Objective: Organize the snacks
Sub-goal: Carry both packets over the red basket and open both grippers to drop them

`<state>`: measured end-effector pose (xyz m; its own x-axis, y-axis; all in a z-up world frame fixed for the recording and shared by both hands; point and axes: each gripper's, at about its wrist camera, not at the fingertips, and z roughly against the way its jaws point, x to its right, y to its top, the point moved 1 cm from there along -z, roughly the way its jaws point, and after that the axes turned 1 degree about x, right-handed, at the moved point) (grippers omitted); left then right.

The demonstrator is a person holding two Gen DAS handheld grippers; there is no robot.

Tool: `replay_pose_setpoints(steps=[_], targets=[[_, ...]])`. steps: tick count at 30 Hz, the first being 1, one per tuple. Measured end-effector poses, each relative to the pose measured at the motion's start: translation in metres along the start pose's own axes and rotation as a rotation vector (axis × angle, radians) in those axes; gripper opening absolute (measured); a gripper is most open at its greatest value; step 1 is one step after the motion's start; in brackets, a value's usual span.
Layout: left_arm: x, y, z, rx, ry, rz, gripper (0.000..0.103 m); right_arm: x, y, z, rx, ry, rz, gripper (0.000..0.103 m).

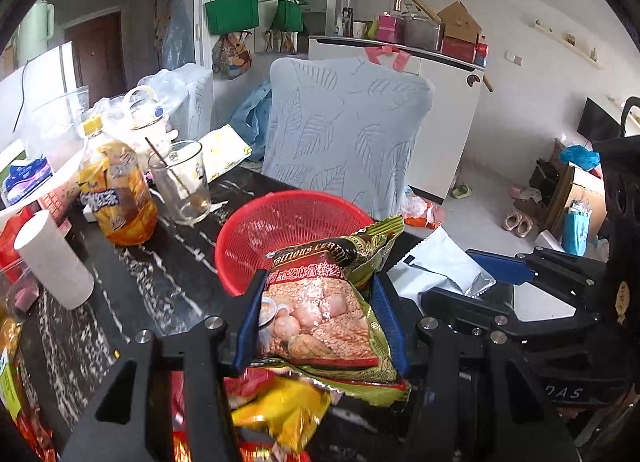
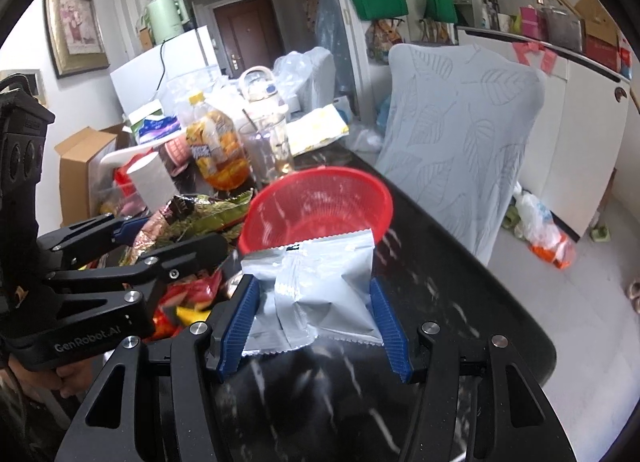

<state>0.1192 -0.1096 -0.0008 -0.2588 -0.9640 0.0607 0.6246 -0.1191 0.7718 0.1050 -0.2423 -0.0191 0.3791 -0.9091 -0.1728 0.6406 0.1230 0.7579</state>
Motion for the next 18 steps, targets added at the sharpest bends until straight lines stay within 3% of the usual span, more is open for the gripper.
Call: replay_pose_setpoints(steps=[9, 18], targets=[[-0.01, 0.019, -0.032, 0.015, 0.006, 0.016, 0.051, 0.017, 0.028, -0.021, 0.036, -0.028, 0.007, 0.057], [-0.026, 0.028, -0.068, -0.042, 0.038, 0.049, 0.051, 0.027, 0.047, -0.049, 0.049, -0.03, 0.049, 0.058]])
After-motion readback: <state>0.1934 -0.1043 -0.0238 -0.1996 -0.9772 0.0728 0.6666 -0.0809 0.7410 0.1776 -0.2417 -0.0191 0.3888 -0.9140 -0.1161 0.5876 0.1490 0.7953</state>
